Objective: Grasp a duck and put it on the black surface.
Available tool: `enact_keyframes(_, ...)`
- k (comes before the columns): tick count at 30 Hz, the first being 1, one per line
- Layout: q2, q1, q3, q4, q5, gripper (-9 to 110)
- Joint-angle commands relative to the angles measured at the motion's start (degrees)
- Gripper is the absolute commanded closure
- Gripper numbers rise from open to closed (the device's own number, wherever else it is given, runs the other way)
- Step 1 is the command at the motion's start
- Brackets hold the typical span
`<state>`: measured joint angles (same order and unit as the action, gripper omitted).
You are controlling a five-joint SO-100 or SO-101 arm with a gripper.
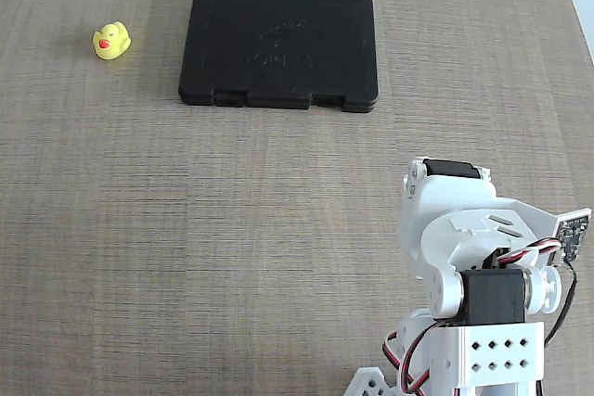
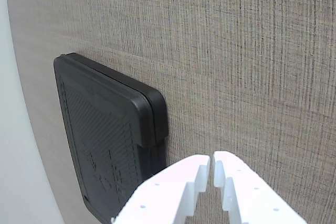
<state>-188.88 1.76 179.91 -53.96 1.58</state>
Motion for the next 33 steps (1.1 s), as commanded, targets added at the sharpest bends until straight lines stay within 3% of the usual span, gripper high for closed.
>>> enact_keyframes(1,-3.6,-2.5,0.1,1.0,-0.5,102)
enact_keyframes(17,1.8,-2.0,-4.0,1.5,-0.6,102)
enact_keyframes(23,26.2,1.8,-25.3,1.1,-0.6,97)
enact_keyframes(33,64.5,20.6,-54.2,1.1,0.2,85)
